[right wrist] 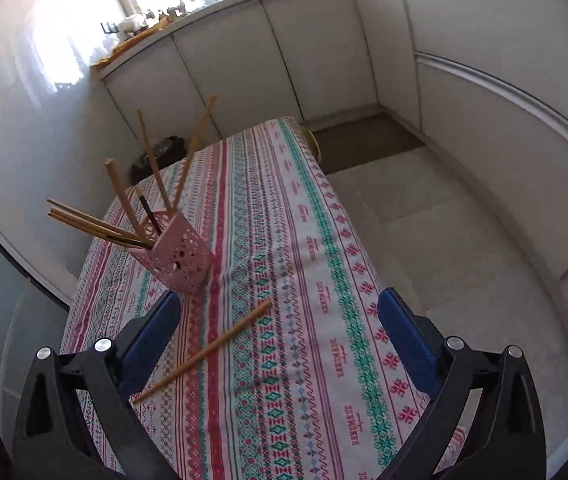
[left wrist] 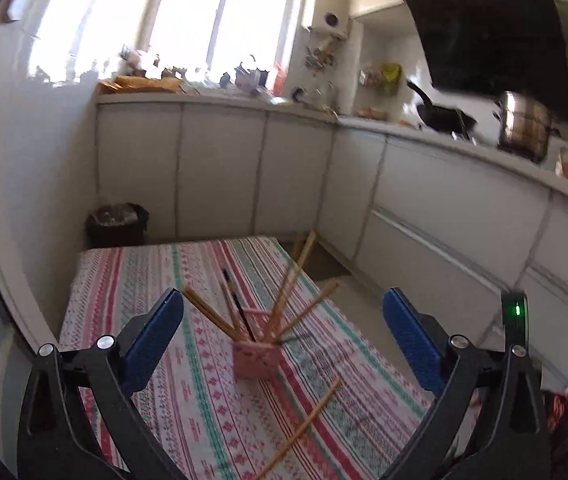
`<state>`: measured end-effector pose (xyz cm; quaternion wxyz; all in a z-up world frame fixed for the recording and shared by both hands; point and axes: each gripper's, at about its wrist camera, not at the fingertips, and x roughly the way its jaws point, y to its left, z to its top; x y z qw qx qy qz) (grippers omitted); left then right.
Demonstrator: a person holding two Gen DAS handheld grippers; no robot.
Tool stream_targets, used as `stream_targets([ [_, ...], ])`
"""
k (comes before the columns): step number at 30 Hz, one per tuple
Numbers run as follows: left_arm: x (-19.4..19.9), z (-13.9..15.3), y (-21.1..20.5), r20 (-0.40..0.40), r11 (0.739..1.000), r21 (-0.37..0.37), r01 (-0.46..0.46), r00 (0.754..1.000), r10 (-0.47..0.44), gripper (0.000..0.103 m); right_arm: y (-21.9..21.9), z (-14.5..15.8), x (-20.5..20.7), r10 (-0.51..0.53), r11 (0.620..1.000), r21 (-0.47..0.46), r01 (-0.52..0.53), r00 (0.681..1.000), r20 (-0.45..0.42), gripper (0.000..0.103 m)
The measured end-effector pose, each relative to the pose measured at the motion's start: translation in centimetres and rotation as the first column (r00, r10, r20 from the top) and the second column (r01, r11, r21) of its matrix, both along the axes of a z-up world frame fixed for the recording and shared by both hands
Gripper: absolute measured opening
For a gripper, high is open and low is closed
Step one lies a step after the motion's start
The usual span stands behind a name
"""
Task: Organize utensils
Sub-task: 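Grasp the last chopstick on the cloth with the left gripper and lift it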
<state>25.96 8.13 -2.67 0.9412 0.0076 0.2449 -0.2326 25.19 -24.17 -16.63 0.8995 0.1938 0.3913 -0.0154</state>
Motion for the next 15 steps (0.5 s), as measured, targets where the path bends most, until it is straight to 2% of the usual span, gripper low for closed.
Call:
stream_targets([
  [2,0.3,-2.5,-4.0,-0.071,0.982,0.150,0.110,0.992,-0.101,0.096,-1.7,-0.2,-0.7,-0.053,0.998,0.026,0.053,0.999,-0.002,0.096],
  [4,0.7,-5.7,-7.8,-0.151,0.939,0.274,0.209,0.973,-0.172,0.096,-3.3,-0.3,-1.2,-0.093,0.994,0.065,0.093,0.996,-0.003,0.096],
  [6,1.7,-9.0,-10.8,-0.275,0.896,0.312,0.316,0.933,-0.233,0.096,-4.6,-0.5,-1.3,-0.124,0.987,0.102,0.125,0.992,-0.017,0.096],
  [7,2.6,-10.9,-12.3,-0.336,0.876,0.338,0.345,0.913,-0.230,0.095,-5.1,-0.9,-1.4,-0.134,0.983,0.122,0.136,0.991,-0.031,0.096],
  [9,5.2,-14.8,-14.8,-0.468,0.841,0.367,0.397,0.860,-0.202,0.086,-6.0,-1.7,-1.2,-0.131,0.971,0.189,0.143,0.989,-0.074,0.096],
  [10,6.5,-16.5,-15.6,-0.529,0.828,0.373,0.418,0.830,-0.180,0.075,-6.3,-2.2,-1.0,-0.124,0.963,0.227,0.143,0.988,-0.096,0.096],
  [12,8.9,-19.7,-16.7,-0.622,0.813,0.390,0.433,0.775,-0.114,0.059,-6.8,-3.0,-0.8,-0.113,0.945,0.291,0.147,0.985,-0.131,0.096],
  [13,10.0,-20.8,-16.9,-0.652,0.808,0.389,0.442,0.752,-0.097,0.054,-6.9,-3.3,-0.7,-0.107,0.939,0.311,0.148,0.984,-0.143,0.096],
  [14,10.9,-21.7,-17.2,-0.667,0.803,0.395,0.447,0.740,-0.084,0.052,-7.0,-3.4,-0.5,-0.100,0.933,0.331,0.144,0.984,-0.147,0.096],
  [15,11.5,-22.3,-17.5,-0.671,0.796,0.411,0.444,0.739,-0.065,0.052,-7.0,-3.4,-0.4,-0.092,0.926,0.351,0.138,0.985,-0.144,0.096],
])
